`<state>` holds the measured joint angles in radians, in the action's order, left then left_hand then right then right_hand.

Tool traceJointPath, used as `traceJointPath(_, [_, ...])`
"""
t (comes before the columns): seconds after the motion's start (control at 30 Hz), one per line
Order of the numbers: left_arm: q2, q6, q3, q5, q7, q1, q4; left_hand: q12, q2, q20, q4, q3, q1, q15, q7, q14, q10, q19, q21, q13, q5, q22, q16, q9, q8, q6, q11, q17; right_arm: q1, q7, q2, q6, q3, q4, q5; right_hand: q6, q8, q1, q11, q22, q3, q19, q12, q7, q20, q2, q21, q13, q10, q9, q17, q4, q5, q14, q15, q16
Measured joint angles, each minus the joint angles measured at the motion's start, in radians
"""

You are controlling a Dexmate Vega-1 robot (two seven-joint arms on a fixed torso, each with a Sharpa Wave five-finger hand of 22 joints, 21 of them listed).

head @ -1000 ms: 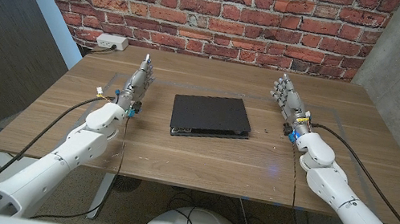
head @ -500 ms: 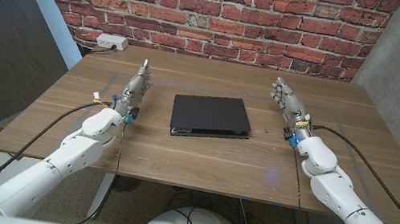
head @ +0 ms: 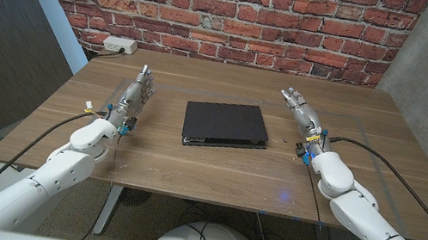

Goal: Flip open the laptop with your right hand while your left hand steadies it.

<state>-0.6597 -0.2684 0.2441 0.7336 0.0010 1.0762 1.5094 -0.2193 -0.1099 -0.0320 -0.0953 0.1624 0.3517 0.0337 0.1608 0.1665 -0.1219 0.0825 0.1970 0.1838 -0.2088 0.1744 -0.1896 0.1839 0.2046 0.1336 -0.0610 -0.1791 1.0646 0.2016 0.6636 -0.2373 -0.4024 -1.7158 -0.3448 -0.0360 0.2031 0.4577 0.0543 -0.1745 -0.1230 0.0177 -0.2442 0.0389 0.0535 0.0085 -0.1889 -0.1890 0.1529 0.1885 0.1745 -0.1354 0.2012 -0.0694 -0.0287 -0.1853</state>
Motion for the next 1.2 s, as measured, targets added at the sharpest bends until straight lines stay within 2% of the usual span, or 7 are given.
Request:
traceJointPath(0.33, [-0.018,0.004,0.003,-0.023,-0.002,0.003,0.018,0.0,0.0,0.0,0.0,0.0,0.0,0.0,0.0,0.0,0.006,0.0,0.0,0.0,0.0,0.0,0.0,0.0,0.0,0.0,-0.001,0.0,0.035,0.075,0.036,0.052,0.0,-0.07,0.139,0.001,0.004,0.041,0.023,0.0,-0.01,-0.013,-0.004,-0.016,-0.012,0.007,-0.005,0.0,0.005,0.0,0.0,-0.01,0.0,0.006,-0.006,0.0])
traceJointPath(0.5, [-0.018,0.01,0.021,-0.042,-0.007,-0.018,0.002,-0.029,-0.003,-0.004,0.0,0.0,0.003,0.0,-0.005,-0.055,0.1,-0.004,0.0,0.005,0.0,0.0,-0.012,0.0,0.0,-0.02,-0.014,0.0,0.048,0.092,0.054,0.092,0.001,-0.107,0.182,0.02,0.004,0.079,0.047,0.0,-0.021,-0.023,-0.004,-0.046,-0.016,0.021,-0.005,0.0,0.014,0.0,0.0,-0.021,0.0,0.006,-0.006,0.0])
traceJointPath(0.67, [-0.016,0.013,0.035,-0.063,-0.006,-0.033,-0.007,-0.011,-0.005,-0.002,0.0,0.0,0.005,0.001,-0.004,-0.053,0.066,-0.009,0.0,0.005,0.0,0.0,-0.008,0.0,-0.008,0.003,-0.011,0.0,0.052,0.094,0.083,0.14,-0.002,-0.145,0.227,0.016,0.004,0.12,0.056,0.0,-0.033,-0.001,-0.004,-0.055,-0.009,0.028,0.001,0.0,0.008,0.0,0.0,-0.033,0.0,0.0,-0.005,0.005])
traceJointPath(0.77, [-0.019,0.021,0.042,-0.074,-0.016,-0.041,-0.011,0.012,-0.008,-0.003,-0.001,0.001,0.008,0.0,-0.004,-0.003,0.022,0.015,-0.009,0.005,0.0,0.0,0.012,0.0,-0.024,0.033,-0.012,0.0,0.051,0.091,0.095,0.152,-0.006,-0.159,0.243,0.016,0.004,0.125,0.061,0.0,-0.036,-0.001,0.001,-0.055,-0.009,0.033,0.001,0.0,0.003,0.0,0.0,-0.036,0.0,-0.004,-0.007,0.005])
traceJointPath(0.9, [-0.027,0.027,0.056,-0.086,-0.025,-0.059,-0.02,0.018,-0.012,-0.004,-0.004,0.004,0.012,0.0,-0.007,0.0,0.01,0.026,-0.009,0.005,0.0,0.0,0.013,0.0,-0.019,0.036,-0.011,-0.005,0.045,0.078,0.105,0.167,-0.013,-0.166,0.27,0.011,0.004,0.168,0.072,0.0,-0.049,-0.001,0.001,-0.061,-0.009,0.036,0.001,0.0,0.004,0.0,0.0,-0.037,0.0,-0.004,-0.007,0.005])
traceJointPath(1.07, [-0.03,0.032,0.06,-0.095,-0.023,-0.067,-0.024,0.012,-0.012,-0.004,-0.007,0.007,0.012,0.0,-0.018,0.0,0.022,0.025,-0.009,0.005,0.0,0.0,0.013,0.0,-0.004,0.024,-0.014,-0.005,0.036,0.077,0.112,0.167,-0.024,-0.168,0.308,0.014,0.004,0.228,0.087,0.003,-0.06,-0.023,-0.013,-0.068,-0.06,0.03,0.001,0.0,0.049,0.0,-0.003,-0.037,-0.011,0.0,-0.006,0.005])
traceJointPath(1.2, [-0.036,0.04,0.061,-0.099,-0.018,-0.071,-0.024,0.006,-0.012,-0.004,-0.01,0.01,0.012,0.0,-0.018,0.0,0.034,0.025,-0.009,0.005,0.0,0.0,0.008,0.003,-0.003,0.018,-0.023,-0.005,0.029,0.078,0.118,0.156,-0.035,-0.168,0.351,0.022,0.004,0.241,0.085,0.003,-0.061,-0.026,-0.019,-0.06,-0.074,0.023,0.001,0.0,0.071,0.0,-0.003,-0.036,-0.012,0.022,-0.005,0.0])
